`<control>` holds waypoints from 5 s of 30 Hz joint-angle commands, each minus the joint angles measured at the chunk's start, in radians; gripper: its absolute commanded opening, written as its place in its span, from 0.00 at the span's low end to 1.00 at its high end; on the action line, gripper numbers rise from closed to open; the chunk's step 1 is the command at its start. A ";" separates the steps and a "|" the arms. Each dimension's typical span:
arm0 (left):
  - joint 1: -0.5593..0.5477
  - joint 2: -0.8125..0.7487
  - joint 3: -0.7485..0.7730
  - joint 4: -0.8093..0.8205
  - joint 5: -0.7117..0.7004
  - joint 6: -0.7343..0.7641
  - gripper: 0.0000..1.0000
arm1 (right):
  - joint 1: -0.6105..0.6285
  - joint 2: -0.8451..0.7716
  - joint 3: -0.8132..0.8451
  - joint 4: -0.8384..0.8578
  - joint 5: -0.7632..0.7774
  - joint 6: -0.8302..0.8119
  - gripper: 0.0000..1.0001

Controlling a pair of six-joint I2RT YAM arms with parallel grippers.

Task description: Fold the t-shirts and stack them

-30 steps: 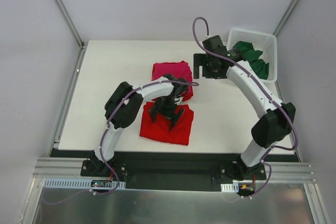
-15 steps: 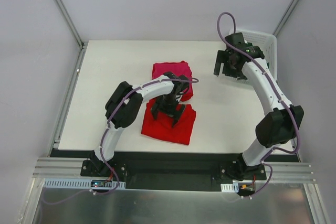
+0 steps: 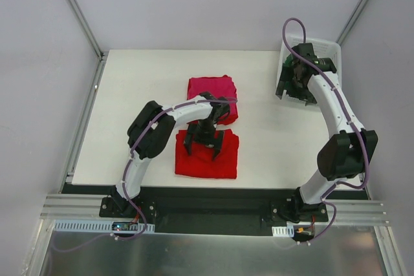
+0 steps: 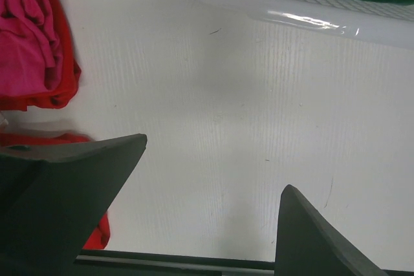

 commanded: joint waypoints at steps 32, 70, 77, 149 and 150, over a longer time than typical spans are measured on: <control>0.014 -0.318 0.251 -0.175 -0.056 -0.120 0.99 | -0.027 -0.005 0.013 -0.066 -0.048 -0.014 0.96; 0.588 -0.933 -1.159 0.925 0.726 -0.105 0.99 | 0.100 -0.429 -0.963 0.642 -1.089 0.039 0.96; 0.588 -0.838 -1.121 1.015 0.740 -0.120 0.99 | 0.146 -0.390 -1.078 0.796 -1.106 0.093 0.96; 0.612 -0.614 -1.107 1.072 0.769 -0.077 0.79 | 0.209 -0.113 -1.115 1.238 -0.948 0.213 0.98; 0.612 -0.612 -1.106 1.072 0.771 -0.076 0.79 | 0.209 -0.107 -1.106 1.226 -0.941 0.205 0.98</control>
